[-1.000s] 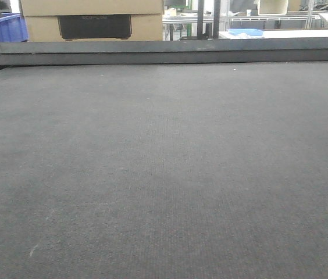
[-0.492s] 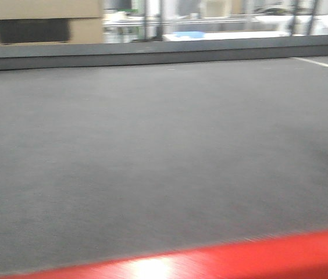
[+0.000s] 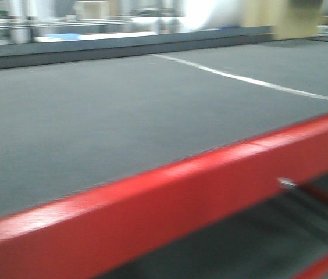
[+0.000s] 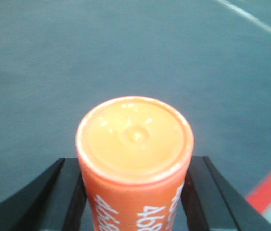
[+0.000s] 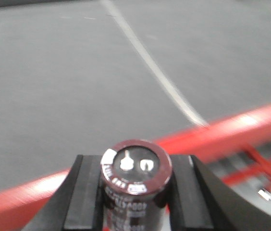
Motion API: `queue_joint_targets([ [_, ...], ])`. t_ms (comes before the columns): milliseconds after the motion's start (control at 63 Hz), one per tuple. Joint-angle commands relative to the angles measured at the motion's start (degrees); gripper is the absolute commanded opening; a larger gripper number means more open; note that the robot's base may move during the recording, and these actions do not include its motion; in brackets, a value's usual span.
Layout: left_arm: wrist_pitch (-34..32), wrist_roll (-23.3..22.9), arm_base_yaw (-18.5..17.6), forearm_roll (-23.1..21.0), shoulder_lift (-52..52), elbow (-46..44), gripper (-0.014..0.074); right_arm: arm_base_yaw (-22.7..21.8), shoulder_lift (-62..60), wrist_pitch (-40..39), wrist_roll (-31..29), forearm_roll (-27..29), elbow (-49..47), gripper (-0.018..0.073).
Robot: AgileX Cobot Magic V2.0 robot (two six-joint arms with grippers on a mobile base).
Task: Place cylindrical capacitor in blue bin on shelf
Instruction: 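Drive the base away from the table toward the blue bin shelf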
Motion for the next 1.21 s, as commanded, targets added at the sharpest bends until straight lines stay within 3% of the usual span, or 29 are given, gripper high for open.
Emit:
queue_joint_targets([
  [0, -1.0, -0.2, 0.1, -0.2, -0.4, -0.4, -0.0111, 0.1, -0.4, -1.8, -0.3, -0.2, -0.4, -0.0162],
  [1191, -1.0, -0.2, 0.1, -0.2, -0.4, -0.4, -0.0111, 0.1, -0.4, -1.8, -0.3, -0.2, -0.4, -0.0162],
])
